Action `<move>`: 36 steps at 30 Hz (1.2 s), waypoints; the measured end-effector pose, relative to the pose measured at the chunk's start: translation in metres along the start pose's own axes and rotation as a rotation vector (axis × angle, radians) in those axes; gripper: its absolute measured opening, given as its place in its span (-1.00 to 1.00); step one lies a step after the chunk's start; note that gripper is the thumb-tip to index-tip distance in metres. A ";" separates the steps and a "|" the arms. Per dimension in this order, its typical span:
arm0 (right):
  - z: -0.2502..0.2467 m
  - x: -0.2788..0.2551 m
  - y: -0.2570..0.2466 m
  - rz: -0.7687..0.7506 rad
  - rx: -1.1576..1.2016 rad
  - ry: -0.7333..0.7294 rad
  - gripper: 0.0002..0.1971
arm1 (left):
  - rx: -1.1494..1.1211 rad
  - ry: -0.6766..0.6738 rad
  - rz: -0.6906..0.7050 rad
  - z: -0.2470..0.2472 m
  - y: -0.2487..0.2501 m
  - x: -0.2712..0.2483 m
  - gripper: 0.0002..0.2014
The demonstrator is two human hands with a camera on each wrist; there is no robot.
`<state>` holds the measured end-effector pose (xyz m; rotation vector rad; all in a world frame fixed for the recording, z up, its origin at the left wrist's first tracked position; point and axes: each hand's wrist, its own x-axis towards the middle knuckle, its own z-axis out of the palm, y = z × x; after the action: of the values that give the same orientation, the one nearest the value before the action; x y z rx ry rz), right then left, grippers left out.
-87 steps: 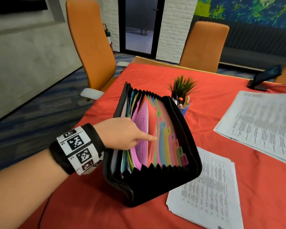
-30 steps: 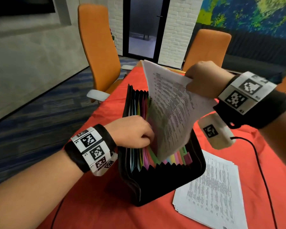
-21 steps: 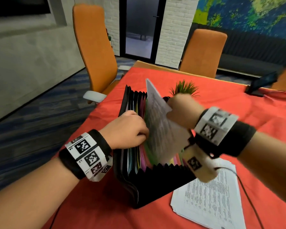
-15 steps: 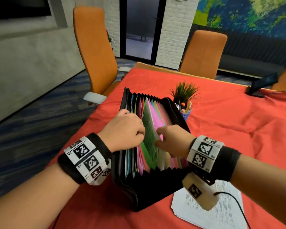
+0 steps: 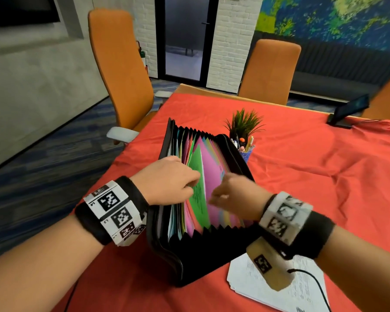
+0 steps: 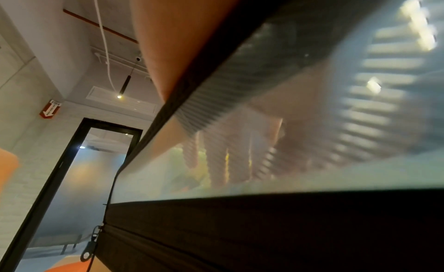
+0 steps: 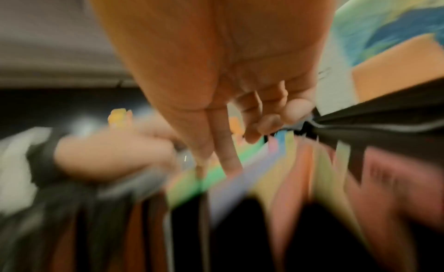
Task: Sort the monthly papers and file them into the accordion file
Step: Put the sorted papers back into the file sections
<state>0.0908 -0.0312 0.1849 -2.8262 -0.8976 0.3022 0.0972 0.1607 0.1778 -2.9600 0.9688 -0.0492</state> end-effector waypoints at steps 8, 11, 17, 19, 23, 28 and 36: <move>0.058 -0.094 0.176 0.735 0.303 0.219 -0.89 | 0.196 -0.096 0.116 -0.007 0.005 -0.002 -0.47; 0.136 -0.136 0.212 0.921 0.209 -0.091 -0.76 | 0.206 -0.110 0.153 -0.005 0.004 0.000 -0.46; 0.201 -0.173 0.207 1.099 0.386 -0.085 -0.50 | 0.259 -0.136 0.183 -0.004 0.007 0.003 -0.48; 0.204 -0.171 0.200 1.147 0.399 -0.047 -0.37 | 0.267 -0.148 0.206 -0.003 0.007 0.004 -0.49; 0.207 -0.163 0.192 1.213 0.423 -0.014 -0.26 | 0.287 -0.213 0.216 -0.004 0.010 0.006 -0.50; 0.201 -0.159 0.190 1.279 0.493 0.166 -0.54 | 0.167 0.044 0.211 0.003 -0.002 0.001 -0.57; 0.203 -0.176 0.199 1.274 0.470 0.271 -0.97 | -0.131 0.058 -0.031 0.002 -0.007 -0.003 -0.60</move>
<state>0.0116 -0.2762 -0.0287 -2.4544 0.9719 0.1967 0.0986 0.1680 0.1755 -3.1100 0.9682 -0.0752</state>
